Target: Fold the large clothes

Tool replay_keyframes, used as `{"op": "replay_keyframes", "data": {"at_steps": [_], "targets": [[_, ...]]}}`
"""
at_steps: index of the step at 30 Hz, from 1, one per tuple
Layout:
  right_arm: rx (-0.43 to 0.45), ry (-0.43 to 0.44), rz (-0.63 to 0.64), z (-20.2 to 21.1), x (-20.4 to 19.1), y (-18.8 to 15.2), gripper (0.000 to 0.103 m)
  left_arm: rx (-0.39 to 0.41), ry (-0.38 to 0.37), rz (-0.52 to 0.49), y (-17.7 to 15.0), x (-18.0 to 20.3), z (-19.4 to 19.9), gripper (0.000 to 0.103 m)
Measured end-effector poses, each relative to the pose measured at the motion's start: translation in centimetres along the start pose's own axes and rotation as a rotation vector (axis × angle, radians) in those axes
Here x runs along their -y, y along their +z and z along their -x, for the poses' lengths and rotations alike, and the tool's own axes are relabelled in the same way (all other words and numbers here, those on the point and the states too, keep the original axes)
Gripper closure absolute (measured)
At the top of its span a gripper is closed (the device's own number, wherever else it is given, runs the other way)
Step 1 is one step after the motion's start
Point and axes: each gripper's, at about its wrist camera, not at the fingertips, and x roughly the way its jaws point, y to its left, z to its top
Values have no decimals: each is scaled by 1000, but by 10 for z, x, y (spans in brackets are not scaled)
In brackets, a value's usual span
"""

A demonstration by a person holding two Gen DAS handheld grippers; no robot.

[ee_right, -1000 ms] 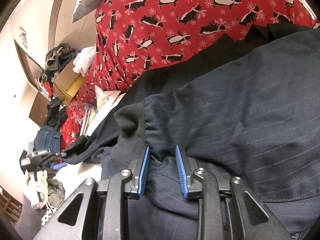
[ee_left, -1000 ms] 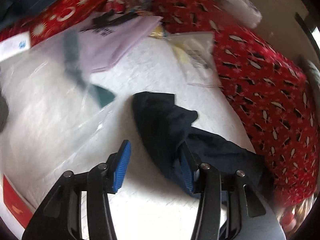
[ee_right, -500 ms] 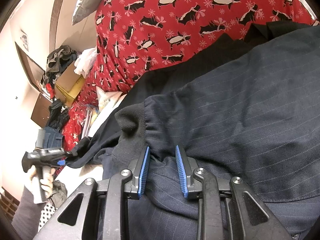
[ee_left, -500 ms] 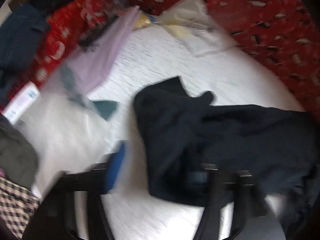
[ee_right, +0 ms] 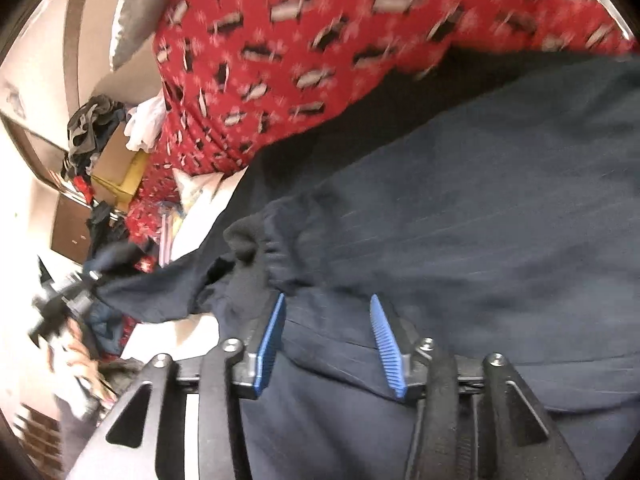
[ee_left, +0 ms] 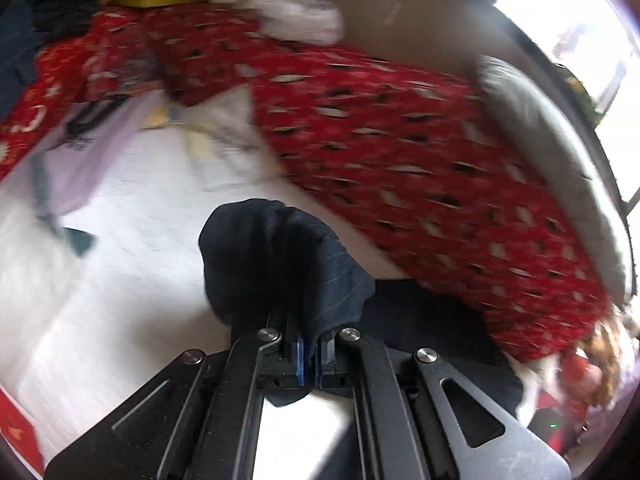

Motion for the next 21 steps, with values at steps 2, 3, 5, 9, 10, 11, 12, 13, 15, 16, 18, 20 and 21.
{"op": "replay_keyframes", "data": {"at_steps": [2, 3, 5, 9, 10, 11, 12, 13, 15, 16, 18, 20, 21], "targets": [[44, -64, 29, 28, 17, -1, 54, -11, -36, -35, -9, 28, 3, 102], [68, -90, 21, 42, 31, -2, 54, -17, -52, -53, -14, 43, 4, 102], [112, -114, -19, 65, 57, -6, 54, -33, -90, -91, -27, 75, 4, 102], [155, -150, -122, 86, 115, -24, 56, -67, -150, -176, -55, 140, 1, 102], [165, -110, -140, 87, 125, -29, 56, -71, -168, -192, -59, 153, 0, 102], [205, -67, -145, 91, 131, -35, 57, -75, -186, -208, -66, 170, 0, 102], [225, -51, -137, 91, 133, -40, 56, -86, -197, -231, -73, 185, -2, 102], [242, -52, -116, 90, 132, -43, 56, -91, -216, -238, -79, 197, -4, 102], [275, -77, -66, 88, 126, -50, 56, -110, -251, -268, -94, 225, -10, 102], [290, -99, -37, 87, 122, -53, 56, -123, -264, -294, -103, 240, -15, 102], [299, -114, -22, 87, 120, -54, 56, -144, -290, -319, -121, 258, -24, 102], [303, -89, -39, 90, 124, -55, 56, -184, -295, -352, -145, 277, -43, 102], [306, -73, -48, 91, 126, -55, 56, -213, -288, -371, -158, 284, -57, 102]]}}
